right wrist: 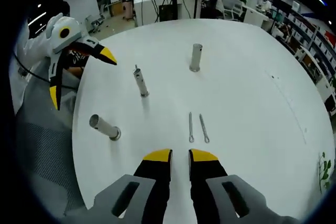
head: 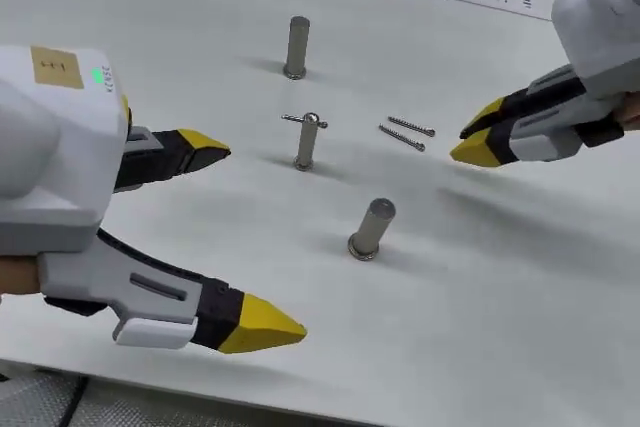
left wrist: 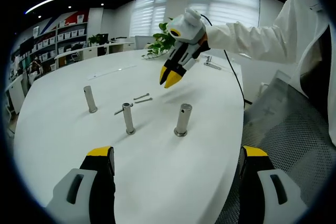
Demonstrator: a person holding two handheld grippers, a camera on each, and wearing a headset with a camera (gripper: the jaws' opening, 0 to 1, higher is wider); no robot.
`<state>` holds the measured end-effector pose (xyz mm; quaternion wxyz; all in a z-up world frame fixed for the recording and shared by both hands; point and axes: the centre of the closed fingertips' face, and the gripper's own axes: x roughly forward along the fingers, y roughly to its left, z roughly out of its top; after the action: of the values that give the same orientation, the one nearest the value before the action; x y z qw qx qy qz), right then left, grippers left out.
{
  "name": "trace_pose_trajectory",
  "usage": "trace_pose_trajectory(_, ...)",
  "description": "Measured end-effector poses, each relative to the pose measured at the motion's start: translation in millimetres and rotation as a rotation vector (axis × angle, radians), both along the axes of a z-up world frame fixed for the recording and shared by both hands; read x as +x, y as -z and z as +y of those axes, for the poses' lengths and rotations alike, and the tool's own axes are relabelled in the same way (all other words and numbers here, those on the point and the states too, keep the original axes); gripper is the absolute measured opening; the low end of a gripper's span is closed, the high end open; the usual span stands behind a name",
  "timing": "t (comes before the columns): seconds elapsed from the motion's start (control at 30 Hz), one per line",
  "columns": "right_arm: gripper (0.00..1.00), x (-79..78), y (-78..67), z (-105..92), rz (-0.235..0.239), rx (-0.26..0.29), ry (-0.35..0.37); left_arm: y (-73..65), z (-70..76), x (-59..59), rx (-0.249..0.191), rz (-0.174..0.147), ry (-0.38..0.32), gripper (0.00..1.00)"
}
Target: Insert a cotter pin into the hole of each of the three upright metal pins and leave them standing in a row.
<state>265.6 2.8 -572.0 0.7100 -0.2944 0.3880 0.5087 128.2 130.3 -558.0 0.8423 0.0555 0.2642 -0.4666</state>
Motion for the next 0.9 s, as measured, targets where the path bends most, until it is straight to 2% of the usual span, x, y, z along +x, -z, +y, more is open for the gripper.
trace_pose_trajectory(0.13,0.08,3.9,7.8,6.0,0.026,-0.014,-0.024,-0.3,1.4,-1.0,-0.006,0.008,-0.009,0.99)
trace_pose_trajectory(0.37,0.05,9.0,16.7,14.5,0.04,-0.054,-0.067,-2.2,4.5,2.3,-0.007,-0.007,-0.024,0.99)
trace_pose_trajectory(0.47,0.06,15.9,22.5,14.6,0.019,-0.12,-0.115,-3.5,4.5,2.3,-0.013,-0.008,-0.025,0.99)
trace_pose_trajectory(0.6,0.06,18.1,25.9,22.8,0.041,-0.114,-0.119,-7.6,4.4,3.5,-0.044,-0.006,-0.038,0.99)
trace_pose_trajectory(0.73,0.06,17.9,30.9,25.9,0.041,-0.147,-0.135,-8.8,3.3,3.3,-0.039,-0.009,-0.042,0.99)
trace_pose_trajectory(0.83,0.07,16.9,34.3,27.3,0.056,-0.157,-0.143,-12.9,3.4,3.3,-0.069,-0.003,-0.053,0.99)
trace_pose_trajectory(0.9,0.07,18.6,34.9,28.3,0.062,-0.163,-0.143,-13.9,4.7,3.6,-0.074,-0.004,-0.059,0.99)
